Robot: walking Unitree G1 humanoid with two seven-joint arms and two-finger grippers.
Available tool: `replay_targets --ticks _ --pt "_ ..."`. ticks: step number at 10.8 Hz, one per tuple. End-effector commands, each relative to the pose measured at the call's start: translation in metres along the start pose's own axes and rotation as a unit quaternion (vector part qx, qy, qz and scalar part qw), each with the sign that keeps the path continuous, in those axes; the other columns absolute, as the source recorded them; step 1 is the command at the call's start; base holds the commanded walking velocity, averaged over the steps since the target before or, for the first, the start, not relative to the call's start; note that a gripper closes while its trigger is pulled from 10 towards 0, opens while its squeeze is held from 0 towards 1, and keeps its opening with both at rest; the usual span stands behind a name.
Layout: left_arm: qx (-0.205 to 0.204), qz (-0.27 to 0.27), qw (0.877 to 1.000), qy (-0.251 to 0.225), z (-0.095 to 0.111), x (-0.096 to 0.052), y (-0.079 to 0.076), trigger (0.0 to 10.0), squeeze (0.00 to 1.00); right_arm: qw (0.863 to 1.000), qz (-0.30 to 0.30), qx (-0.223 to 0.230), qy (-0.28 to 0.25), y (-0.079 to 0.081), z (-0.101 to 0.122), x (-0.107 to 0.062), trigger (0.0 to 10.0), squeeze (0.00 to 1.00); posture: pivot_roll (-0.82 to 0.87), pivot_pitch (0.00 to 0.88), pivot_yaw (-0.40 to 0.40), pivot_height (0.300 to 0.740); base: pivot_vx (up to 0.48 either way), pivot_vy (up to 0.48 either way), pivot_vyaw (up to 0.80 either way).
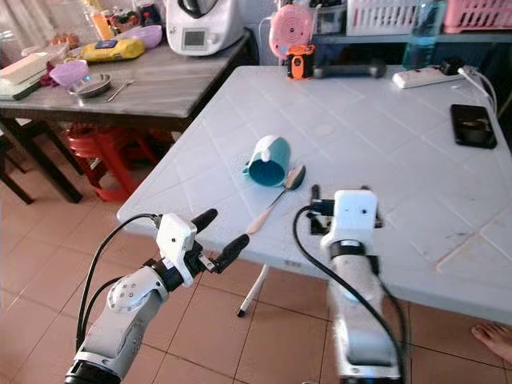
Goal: Setting the table
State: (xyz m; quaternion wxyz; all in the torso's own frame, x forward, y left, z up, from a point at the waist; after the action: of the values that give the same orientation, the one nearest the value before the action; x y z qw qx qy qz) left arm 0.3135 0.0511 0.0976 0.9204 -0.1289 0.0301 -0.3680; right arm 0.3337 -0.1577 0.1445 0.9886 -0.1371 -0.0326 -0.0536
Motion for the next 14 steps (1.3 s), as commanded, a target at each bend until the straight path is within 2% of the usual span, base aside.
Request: replay_targets --ticks 1,3,5,8,10,11,14 --pt "0.002 0.009 1.0 0.005 0.0 -0.004 0.004 10.0 0.0 0.999 0.012 0.03 0.002 0.009 0.004 0.001 10.0 0.0 -0.13 0.09 0.148 0.74 0.0 0.0 0.0" --pt "0.002 -0.006 1.0 0.01 -0.001 -0.007 -0.001 10.0 0.0 0.995 0.031 0.093 0.014 0.024 0.007 0.006 10.0 0.0 -0.12 0.105 0.15 0.74 0.0 0.0 -0.23" --pt "0.003 -0.016 1.0 0.027 -0.006 -0.012 -0.001 10.0 0.0 0.99 0.06 0.127 0.029 0.053 0.018 0.021 10.0 0.0 -0.1 0.118 0.153 0.74 0.0 0.0 0.0" --pt "-0.002 -0.019 0.999 0.033 -0.009 -0.011 -0.003 10.0 0.0 0.984 0.079 0.144 0.065 0.079 0.026 0.036 10.0 0.0 -0.1 0.114 0.14 0.74 0.0 0.0 0.0" --pt "-0.008 -0.02 0.999 0.036 -0.012 -0.01 -0.004 10.0 0.0 0.978 0.076 0.16 0.109 0.086 0.014 0.034 10.0 0.0 -0.11 0.115 0.136 0.74 0.0 0.0 0.0" --pt "-0.009 -0.02 0.999 0.038 -0.013 -0.01 -0.004 10.0 0.0 0.978 0.074 0.15 0.126 0.087 0.009 0.034 10.0 0.0 -0.11 0.115 0.137 0.74 0.0 0.0 0.0" --pt "-0.012 -0.025 0.999 0.046 -0.017 -0.008 -0.003 10.0 0.0 0.972 0.094 0.154 0.148 0.099 0.012 0.04 10.0 0.0 -0.11 0.114 0.143 0.74 0.0 0.0 0.0"
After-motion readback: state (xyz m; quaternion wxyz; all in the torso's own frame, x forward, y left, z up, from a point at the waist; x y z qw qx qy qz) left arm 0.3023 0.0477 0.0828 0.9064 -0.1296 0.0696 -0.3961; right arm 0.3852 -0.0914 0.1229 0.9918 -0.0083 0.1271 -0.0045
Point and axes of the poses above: a point about 5 cm out from each wrist's last joint towards the gripper, its own x axis pointing out of the wrist towards the gripper, its own z axis along the axis of the wrist's last joint, y = z × x, the point moved 5 cm from there along x, pointing out of the wrist towards the gripper, and after that the axes turned 13 degrees about -x, right-handed, at the moved point
